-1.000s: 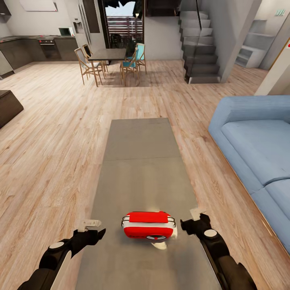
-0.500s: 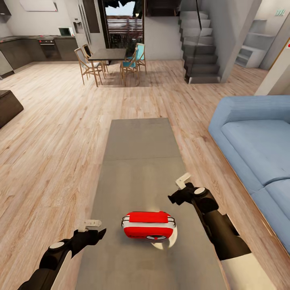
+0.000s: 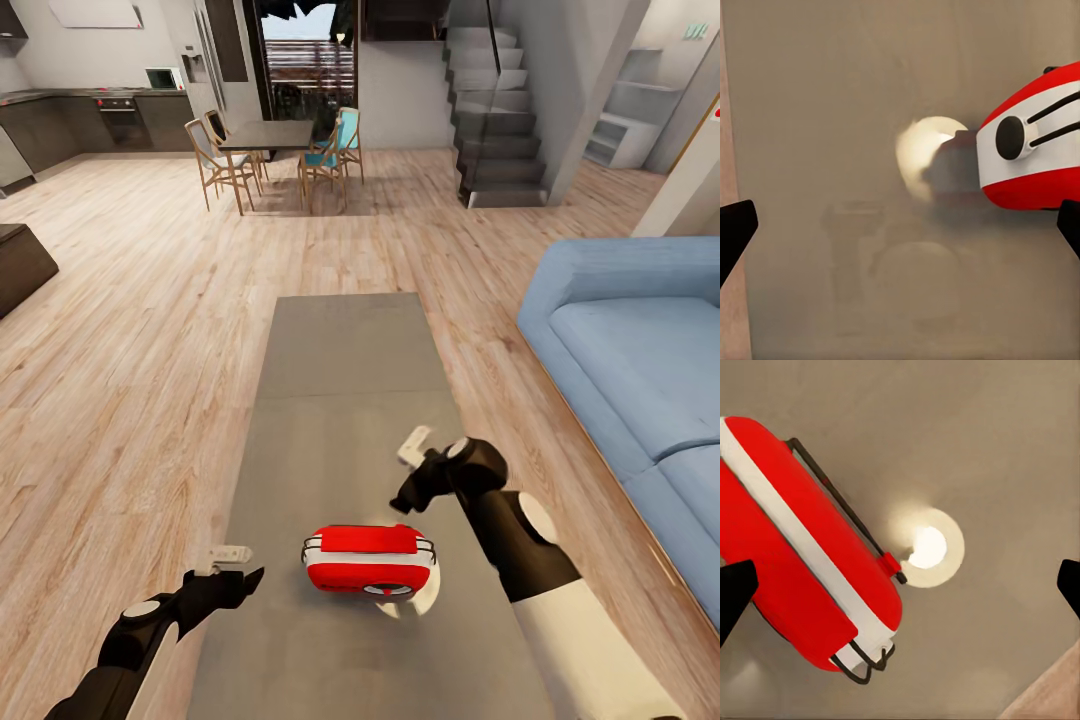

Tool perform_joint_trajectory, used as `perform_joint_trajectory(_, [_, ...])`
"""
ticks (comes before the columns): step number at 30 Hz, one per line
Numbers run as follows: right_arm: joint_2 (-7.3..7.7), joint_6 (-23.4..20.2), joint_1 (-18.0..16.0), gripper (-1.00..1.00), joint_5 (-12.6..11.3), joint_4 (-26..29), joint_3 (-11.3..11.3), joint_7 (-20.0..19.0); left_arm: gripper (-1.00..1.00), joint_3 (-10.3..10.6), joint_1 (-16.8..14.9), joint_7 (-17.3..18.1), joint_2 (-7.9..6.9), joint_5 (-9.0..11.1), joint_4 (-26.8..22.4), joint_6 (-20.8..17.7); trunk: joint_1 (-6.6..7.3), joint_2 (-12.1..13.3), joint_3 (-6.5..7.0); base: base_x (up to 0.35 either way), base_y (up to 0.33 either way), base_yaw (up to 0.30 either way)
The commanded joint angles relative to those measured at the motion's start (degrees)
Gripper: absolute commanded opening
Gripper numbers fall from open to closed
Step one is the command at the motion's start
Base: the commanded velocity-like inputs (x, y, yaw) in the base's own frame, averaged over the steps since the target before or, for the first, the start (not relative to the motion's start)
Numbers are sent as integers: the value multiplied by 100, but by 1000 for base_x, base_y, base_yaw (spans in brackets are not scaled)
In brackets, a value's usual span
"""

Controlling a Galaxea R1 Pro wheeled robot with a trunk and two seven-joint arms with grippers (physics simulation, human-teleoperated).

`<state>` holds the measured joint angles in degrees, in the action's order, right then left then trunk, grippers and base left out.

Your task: Turn on the radio receiver that's on the table in the living room.

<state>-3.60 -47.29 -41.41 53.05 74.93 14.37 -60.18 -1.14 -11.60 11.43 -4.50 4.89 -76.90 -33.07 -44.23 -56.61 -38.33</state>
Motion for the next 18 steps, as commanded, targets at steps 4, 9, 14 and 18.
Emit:
perform_joint_trajectory(4, [-56, 16, -6, 100, 145, -35, 2, -139, 100, 0, 0, 0, 1, 2, 0, -1, 0, 0, 0, 0, 0, 0])
perform_joint_trajectory(9, [-139, 123, -214, 100, 160, -602, -4, -163, 100, 0, 0, 0, 1, 3, 5, 2, 0, 0, 0, 0, 0, 0])
perform_joint_trajectory(14, [-260, 219, -399, 100, 125, -1092, -5, -161, 100, 0, -1, 0, 1, 3, 8, 2, 0, 0, 0, 0, 0, 0])
perform_joint_trajectory(18, [-389, 377, -439, 100, 151, -1273, -9, -142, 100, 0, 0, 0, 1, 3, 9, 2, 0, 0, 0, 0, 0, 0])
